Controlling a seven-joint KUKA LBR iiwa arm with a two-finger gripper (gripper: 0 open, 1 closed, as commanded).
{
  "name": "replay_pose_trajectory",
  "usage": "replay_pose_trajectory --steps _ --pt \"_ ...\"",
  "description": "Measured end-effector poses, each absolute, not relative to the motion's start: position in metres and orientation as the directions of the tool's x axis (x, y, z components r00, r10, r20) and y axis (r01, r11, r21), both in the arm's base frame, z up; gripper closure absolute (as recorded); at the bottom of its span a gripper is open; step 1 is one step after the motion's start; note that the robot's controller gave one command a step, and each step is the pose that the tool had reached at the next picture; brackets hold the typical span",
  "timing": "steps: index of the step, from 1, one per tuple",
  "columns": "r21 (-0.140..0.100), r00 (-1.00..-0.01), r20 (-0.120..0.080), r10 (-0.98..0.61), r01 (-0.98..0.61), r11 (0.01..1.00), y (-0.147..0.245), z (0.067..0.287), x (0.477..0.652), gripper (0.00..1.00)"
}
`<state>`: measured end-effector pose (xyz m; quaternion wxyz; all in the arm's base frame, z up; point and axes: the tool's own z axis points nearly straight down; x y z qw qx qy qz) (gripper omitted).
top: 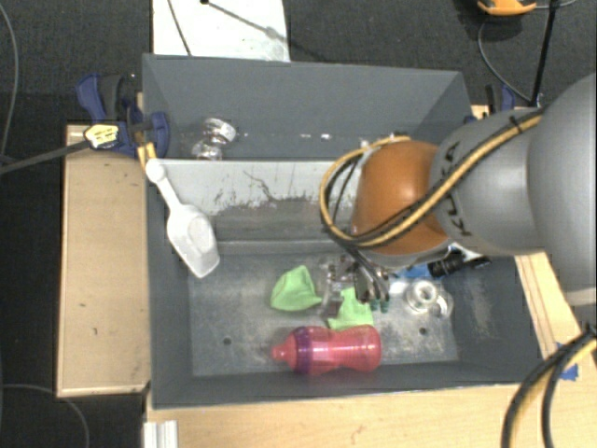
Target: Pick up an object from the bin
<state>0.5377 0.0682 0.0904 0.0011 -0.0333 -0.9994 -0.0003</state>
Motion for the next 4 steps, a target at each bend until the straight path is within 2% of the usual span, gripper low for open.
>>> replay_pose_trajectory --steps 2,3,4 --pt "0.0 -0.998 0.005 0.068 0.068 0.998 0.068 0.13 0.537 1.0" --pt "0.001 -0.998 -0.001 0.069 0.069 0.998 0.068 0.151 0.538 1.0" --pt "0.002 -0.998 -0.006 0.07 0.07 0.998 0.068 0.163 0.54 1.0"
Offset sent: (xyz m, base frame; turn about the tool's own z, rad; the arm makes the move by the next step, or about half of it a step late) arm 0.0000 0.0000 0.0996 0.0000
